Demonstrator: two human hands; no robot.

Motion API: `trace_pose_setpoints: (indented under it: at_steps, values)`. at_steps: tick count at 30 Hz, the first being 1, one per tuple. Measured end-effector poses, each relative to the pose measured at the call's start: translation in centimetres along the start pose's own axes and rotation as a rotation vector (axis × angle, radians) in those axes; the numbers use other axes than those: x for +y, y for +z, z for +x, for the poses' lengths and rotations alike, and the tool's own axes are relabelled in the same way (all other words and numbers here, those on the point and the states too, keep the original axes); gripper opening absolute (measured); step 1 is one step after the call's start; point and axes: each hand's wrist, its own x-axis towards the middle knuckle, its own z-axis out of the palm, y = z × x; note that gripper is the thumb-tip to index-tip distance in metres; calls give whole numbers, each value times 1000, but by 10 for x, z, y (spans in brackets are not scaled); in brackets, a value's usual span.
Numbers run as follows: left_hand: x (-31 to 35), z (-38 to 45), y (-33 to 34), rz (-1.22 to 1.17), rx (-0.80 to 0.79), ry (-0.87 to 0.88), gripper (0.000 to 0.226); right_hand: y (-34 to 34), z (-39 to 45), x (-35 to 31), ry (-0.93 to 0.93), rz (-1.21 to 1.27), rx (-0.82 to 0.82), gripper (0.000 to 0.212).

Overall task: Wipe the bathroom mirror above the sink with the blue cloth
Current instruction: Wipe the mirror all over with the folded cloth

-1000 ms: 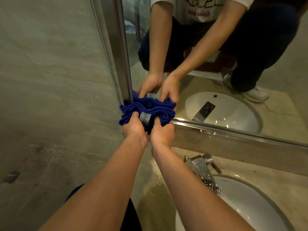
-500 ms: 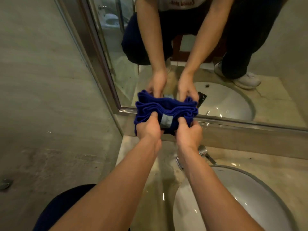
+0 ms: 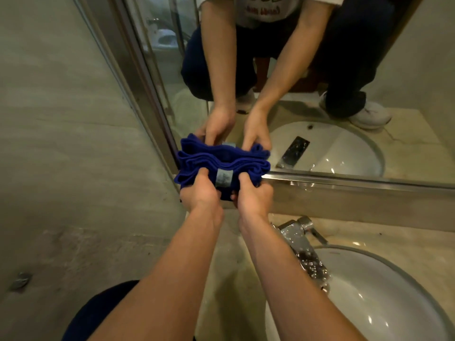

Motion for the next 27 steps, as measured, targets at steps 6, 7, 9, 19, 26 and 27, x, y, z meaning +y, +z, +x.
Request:
trace_pose_setpoints:
  at_steps: [6, 7, 9, 19, 26, 27]
  values:
    - [-13, -7, 8, 66, -43, 35, 31, -31, 15, -8, -47, -117, -68, 26]
    - [-18, -10, 11, 75, -57, 42, 31, -40, 19, -9, -46, -121, -64, 23]
    - [-31, -18, 19, 86, -97, 48, 34, -58, 26, -12, -66, -117, -33, 18]
    - [-122, -97, 87, 97, -219, -111, 24, -170, 75, -40, -92, 72, 246, 15]
    - [-157, -141, 112, 122, -275, -270, 24, -221, 85, -55, -137, 70, 430, 16]
    - [-153, -138, 104, 129, -275, -281, 25, -219, 77, -53, -147, 65, 421, 15]
